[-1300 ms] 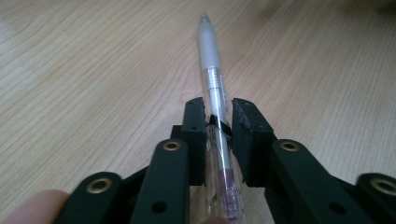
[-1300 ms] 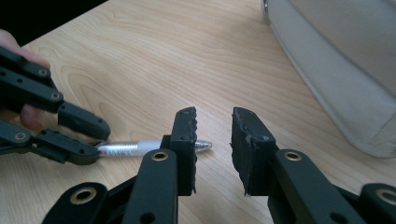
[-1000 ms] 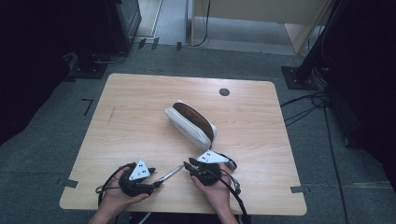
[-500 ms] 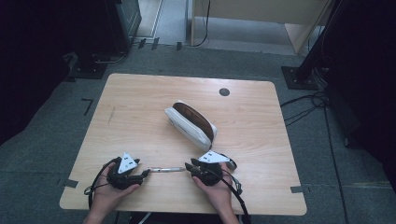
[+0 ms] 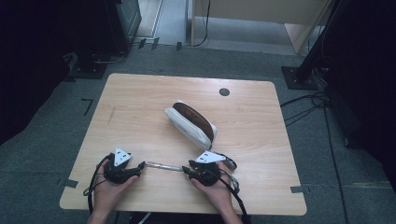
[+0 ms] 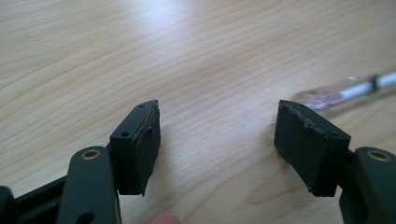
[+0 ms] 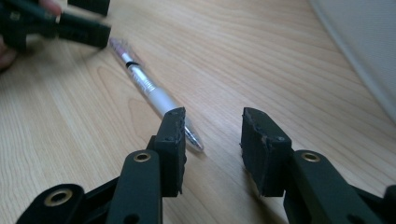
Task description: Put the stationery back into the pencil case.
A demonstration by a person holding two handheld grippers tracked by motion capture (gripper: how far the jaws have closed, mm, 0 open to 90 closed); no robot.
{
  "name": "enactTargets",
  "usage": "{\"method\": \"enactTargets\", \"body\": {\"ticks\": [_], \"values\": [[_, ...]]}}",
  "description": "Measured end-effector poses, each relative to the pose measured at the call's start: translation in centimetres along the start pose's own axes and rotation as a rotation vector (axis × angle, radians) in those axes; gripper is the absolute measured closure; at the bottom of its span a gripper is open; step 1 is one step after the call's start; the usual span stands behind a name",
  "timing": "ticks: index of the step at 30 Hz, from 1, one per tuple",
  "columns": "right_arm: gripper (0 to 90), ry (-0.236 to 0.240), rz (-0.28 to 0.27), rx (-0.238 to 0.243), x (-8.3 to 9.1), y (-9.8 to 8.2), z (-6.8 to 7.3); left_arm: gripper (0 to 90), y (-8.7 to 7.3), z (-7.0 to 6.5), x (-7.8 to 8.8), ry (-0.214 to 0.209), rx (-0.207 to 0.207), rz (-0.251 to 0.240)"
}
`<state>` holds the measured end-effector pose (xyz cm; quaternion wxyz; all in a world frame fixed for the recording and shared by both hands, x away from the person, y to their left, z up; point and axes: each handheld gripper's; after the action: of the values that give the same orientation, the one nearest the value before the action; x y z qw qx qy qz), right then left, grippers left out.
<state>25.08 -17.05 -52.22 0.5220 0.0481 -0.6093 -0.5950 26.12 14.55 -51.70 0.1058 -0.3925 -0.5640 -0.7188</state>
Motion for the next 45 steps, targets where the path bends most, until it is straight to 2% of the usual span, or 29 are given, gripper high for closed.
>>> {"method": "enactTargets", "body": {"ticks": [2, 6, 11, 15, 18, 23, 25, 30, 45], "values": [[59.6, 0.016, 0.013, 0.014, -0.4, 0.2, 0.1, 31.1, -0.1, 0.3, 0.0, 0.017, 0.016, -0.001], [62.0, 0.039, 0.032, 0.031, -1.0, 0.5, 0.5, 28.4, -0.3, 1.0, 0.2, 0.049, 0.021, 0.000], [68.0, 0.053, 0.050, 0.087, -1.5, 0.8, 1.2, 22.2, -0.6, 2.4, 0.3, 0.024, 0.044, 0.014], [74.1, 0.035, 0.055, 0.130, -1.6, 0.7, 1.5, 21.6, -0.7, 3.0, 0.4, 0.032, 0.051, 0.016], [77.7, 0.044, 0.064, 0.159, -1.5, 0.5, 1.8, 20.3, -0.7, 3.3, 0.4, 0.046, 0.059, 0.020], [80.4, 0.044, 0.060, 0.146, -1.3, 0.4, 2.0, 17.8, -0.8, 3.6, 0.4, 0.053, 0.069, 0.027], [80.6, 0.039, 0.056, 0.145, -1.3, 0.3, 2.1, 13.9, -0.7, 3.5, 0.3, 0.054, 0.065, 0.034], [80.9, 0.035, 0.010, 0.123, -0.4, 0.4, 2.2, 12.6, -0.7, 3.4, 0.3, 0.056, 0.069, 0.035], [81.1, -0.019, -0.094, 0.143, 4.0, 3.8, 2.0, 12.2, -0.6, 3.4, 0.3, 0.056, 0.069, 0.035]]}}
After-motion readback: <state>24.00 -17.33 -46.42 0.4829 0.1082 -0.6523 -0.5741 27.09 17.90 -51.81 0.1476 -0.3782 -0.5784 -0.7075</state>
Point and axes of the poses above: each handheld gripper's, and its own axes: x roughly backward along the jaws, y roughly out of its top, z roughly to its left, and after that the axes turned 3 degrees about y, right-handed
